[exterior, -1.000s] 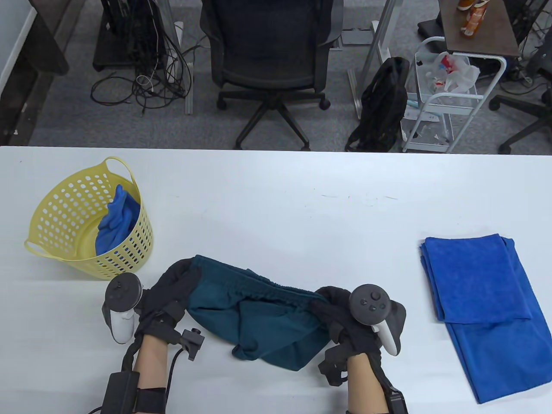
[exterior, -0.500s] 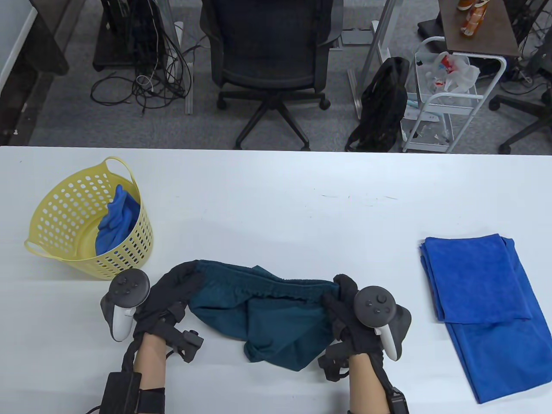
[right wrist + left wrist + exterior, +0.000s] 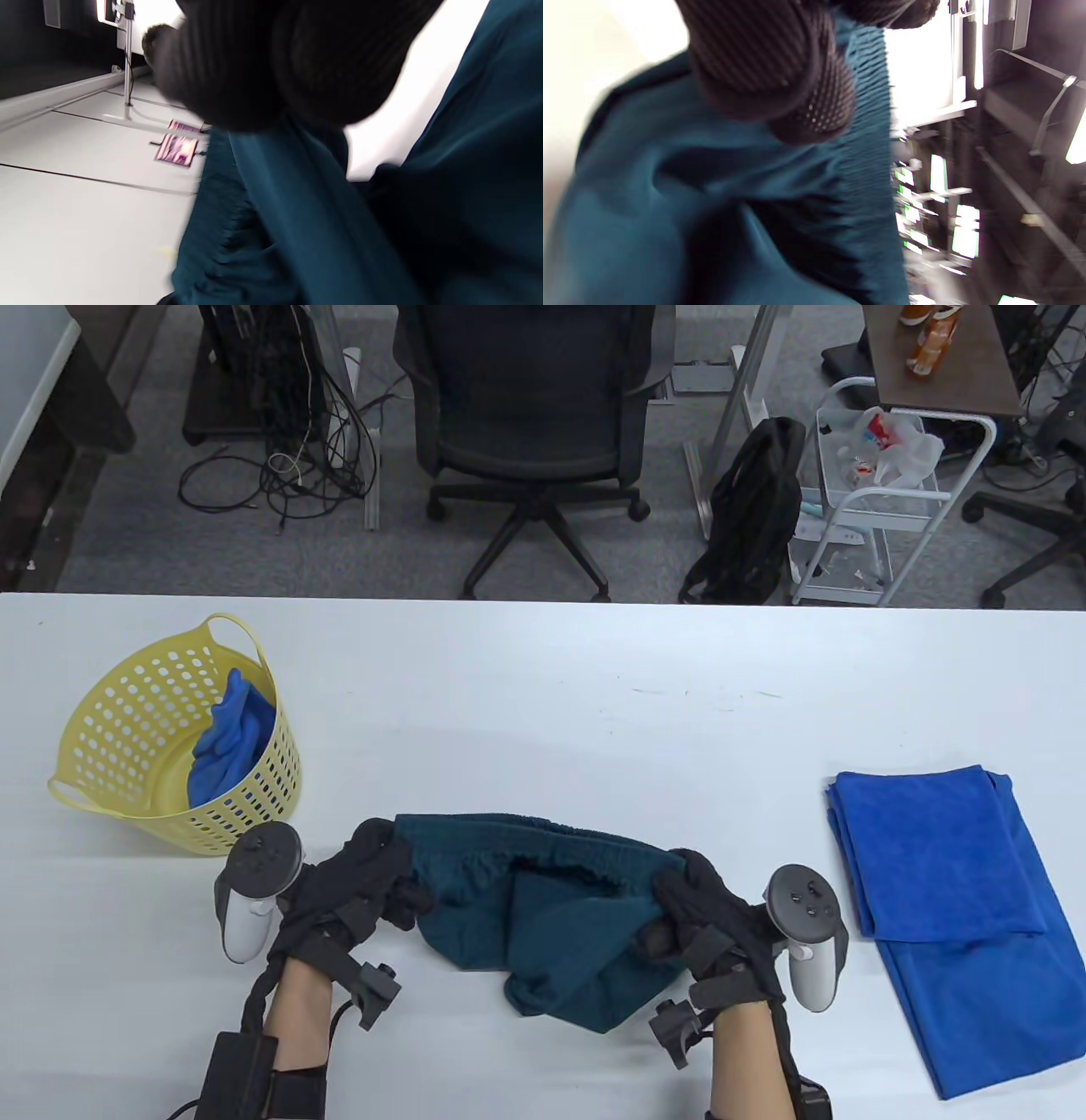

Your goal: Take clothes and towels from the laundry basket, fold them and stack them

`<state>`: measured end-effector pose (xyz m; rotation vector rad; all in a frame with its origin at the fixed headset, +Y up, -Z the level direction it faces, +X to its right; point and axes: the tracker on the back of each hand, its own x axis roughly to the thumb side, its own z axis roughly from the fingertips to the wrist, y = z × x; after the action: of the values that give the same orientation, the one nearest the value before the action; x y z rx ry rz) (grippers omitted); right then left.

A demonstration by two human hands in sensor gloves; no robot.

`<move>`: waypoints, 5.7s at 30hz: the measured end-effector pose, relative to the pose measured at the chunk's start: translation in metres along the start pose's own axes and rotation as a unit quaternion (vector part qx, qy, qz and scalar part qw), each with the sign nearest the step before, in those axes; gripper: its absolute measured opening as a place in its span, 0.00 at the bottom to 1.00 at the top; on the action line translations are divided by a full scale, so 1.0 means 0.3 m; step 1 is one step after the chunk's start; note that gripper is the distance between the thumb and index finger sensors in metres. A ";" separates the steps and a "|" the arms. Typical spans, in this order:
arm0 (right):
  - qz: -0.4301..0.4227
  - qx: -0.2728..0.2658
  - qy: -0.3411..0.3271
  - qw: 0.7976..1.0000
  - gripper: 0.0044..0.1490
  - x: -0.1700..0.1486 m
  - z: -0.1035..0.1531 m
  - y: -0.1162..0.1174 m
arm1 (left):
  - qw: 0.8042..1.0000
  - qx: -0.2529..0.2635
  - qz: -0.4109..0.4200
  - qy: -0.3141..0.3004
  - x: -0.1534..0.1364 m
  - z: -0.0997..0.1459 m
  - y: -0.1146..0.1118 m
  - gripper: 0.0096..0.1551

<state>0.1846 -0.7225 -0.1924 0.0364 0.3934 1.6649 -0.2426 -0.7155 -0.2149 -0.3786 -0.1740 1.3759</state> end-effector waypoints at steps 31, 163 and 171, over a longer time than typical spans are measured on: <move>0.271 -0.109 -0.031 0.956 0.29 0.573 -0.126 -0.187 | 0.884 0.108 -0.444 -0.101 0.579 -0.209 0.073 0.28; 0.728 0.020 0.093 0.679 0.39 -0.096 0.021 0.122 | 0.588 -0.065 -0.790 0.163 -0.006 -0.716 -0.417 0.46; 0.675 -0.101 0.086 0.725 0.46 -0.071 0.029 0.072 | 0.654 -0.064 -0.743 0.126 0.040 -0.495 -0.264 0.44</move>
<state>0.1691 -0.7427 -0.1738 -0.0007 0.3123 3.1936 -0.1170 -0.7392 -0.3253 -0.3676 -0.2566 -0.3536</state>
